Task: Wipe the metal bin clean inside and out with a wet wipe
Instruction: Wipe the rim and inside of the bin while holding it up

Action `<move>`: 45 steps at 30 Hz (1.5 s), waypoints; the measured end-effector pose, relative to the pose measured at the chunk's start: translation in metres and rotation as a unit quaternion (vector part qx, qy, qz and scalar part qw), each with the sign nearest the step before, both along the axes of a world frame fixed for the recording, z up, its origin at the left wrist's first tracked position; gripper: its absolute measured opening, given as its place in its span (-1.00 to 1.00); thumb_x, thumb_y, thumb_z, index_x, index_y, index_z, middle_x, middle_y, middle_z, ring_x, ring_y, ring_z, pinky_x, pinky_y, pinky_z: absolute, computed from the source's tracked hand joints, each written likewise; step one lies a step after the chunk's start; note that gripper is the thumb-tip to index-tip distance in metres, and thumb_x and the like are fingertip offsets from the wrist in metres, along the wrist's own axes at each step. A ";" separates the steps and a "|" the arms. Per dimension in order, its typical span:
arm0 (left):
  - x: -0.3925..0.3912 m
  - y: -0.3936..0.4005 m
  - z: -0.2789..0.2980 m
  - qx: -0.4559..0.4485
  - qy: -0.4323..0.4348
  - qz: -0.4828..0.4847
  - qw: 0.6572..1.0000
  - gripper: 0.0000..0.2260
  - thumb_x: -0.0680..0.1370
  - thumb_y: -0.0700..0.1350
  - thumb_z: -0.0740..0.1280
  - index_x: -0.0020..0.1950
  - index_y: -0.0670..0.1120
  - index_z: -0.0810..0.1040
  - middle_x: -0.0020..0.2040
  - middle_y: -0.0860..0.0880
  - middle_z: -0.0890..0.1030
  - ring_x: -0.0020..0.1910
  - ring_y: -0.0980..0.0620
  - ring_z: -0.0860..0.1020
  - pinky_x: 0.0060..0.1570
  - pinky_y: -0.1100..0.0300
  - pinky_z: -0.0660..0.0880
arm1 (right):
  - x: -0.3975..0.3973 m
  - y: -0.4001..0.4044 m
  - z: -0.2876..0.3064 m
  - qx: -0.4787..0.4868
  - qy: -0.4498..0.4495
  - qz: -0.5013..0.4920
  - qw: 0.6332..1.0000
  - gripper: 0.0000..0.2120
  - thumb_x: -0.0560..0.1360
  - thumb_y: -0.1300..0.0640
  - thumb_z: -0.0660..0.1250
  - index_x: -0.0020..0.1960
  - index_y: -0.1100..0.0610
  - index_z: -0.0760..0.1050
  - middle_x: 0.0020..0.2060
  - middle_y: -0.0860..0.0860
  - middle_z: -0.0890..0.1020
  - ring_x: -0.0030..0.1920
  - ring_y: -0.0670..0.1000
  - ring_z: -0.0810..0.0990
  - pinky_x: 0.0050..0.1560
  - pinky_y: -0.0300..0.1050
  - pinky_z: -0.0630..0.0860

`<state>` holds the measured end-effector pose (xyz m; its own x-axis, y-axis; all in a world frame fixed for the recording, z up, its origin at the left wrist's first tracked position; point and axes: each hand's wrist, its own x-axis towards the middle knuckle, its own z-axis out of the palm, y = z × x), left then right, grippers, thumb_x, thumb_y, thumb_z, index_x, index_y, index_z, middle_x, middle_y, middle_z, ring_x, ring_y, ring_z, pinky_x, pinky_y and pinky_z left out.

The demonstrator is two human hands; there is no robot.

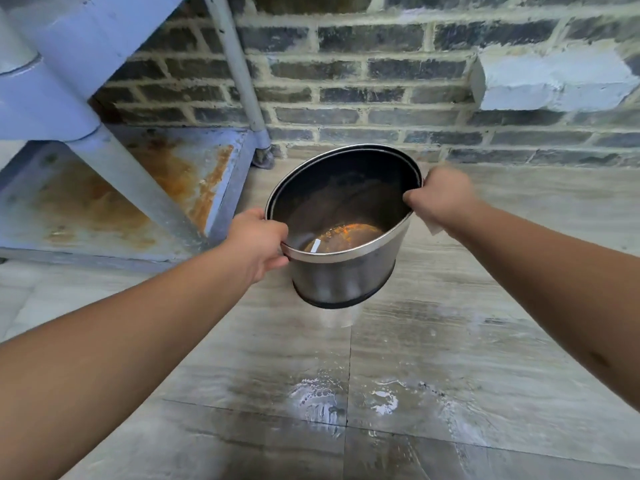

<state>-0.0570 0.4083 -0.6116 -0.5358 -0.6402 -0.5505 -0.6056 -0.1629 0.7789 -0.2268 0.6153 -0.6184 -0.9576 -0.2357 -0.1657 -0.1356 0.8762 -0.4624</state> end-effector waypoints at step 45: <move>-0.072 0.027 0.041 -0.045 0.156 -0.162 0.973 -0.85 0.55 -0.07 0.33 0.12 0.01 0.53 0.03 -0.02 0.64 -0.01 0.04 0.61 -0.18 0.19 0.52 | 0.022 -0.028 0.048 -0.292 -0.102 0.072 0.948 -0.87 0.41 0.30 0.34 -0.19 0.09 0.57 -0.29 0.00 0.62 -0.29 -0.03 0.57 -0.40 -0.25 0.50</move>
<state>-0.1290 0.4349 -0.5706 -0.8498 -0.4475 -0.2784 -0.3462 0.0758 0.9351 -0.2047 0.5872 -0.5707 -0.8705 -0.4702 -0.1458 -0.0890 0.4416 -0.8928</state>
